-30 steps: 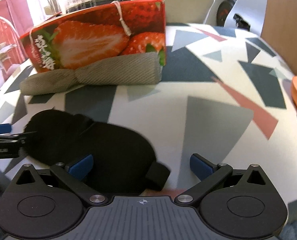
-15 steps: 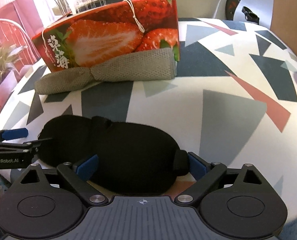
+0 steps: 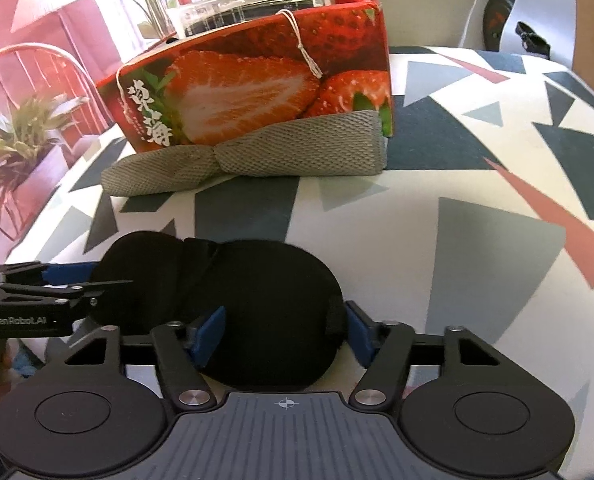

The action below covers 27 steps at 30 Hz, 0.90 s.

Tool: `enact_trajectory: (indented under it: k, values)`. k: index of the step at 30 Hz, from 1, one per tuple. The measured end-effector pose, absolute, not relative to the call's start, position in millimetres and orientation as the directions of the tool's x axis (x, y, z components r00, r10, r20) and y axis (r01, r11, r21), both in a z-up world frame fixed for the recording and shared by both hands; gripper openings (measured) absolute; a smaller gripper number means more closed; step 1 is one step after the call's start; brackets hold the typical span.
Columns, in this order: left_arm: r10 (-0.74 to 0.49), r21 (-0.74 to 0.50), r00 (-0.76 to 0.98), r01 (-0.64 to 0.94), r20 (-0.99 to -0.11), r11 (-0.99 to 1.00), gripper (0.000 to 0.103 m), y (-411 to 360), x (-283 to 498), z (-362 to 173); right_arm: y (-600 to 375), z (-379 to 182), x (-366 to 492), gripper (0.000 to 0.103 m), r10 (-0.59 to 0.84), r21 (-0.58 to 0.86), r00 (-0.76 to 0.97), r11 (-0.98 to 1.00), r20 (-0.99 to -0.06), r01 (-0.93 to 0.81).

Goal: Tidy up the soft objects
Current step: 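Close the left tool on the black padded mask while the right tool grips its other end, then lift the black padded mask with both tools over the red box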

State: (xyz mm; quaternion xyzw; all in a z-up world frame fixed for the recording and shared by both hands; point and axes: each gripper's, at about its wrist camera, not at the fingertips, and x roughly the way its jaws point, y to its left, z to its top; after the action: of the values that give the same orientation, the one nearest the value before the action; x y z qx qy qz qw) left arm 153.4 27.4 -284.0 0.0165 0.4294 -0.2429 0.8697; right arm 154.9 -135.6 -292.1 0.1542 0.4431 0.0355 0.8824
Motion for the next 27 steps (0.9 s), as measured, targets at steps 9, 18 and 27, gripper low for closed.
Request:
enact_trajectory:
  k: [9, 18, 27]
  values:
    - [-0.426, -0.236, 0.542, 0.386, -0.724, 0.892, 0.029, 44, 157, -277, -145, -287, 149, 0.038, 0.227, 0.360, 0.648, 0.930, -0.727, 0.078]
    - [-0.444, -0.232, 0.593, 0.400, -0.672, 0.887, 0.018, 47, 150, -266, -148, -272, 144, 0.031, 0.245, 0.395, 0.697, 0.917, -0.674, 0.059]
    - [-0.437, -0.225, 0.647, 0.386, -0.625, 0.895, 0.017, 52, 147, -253, -150, -270, 144, 0.030, 0.291, 0.447, 0.709, 0.894, -0.643, 0.038]
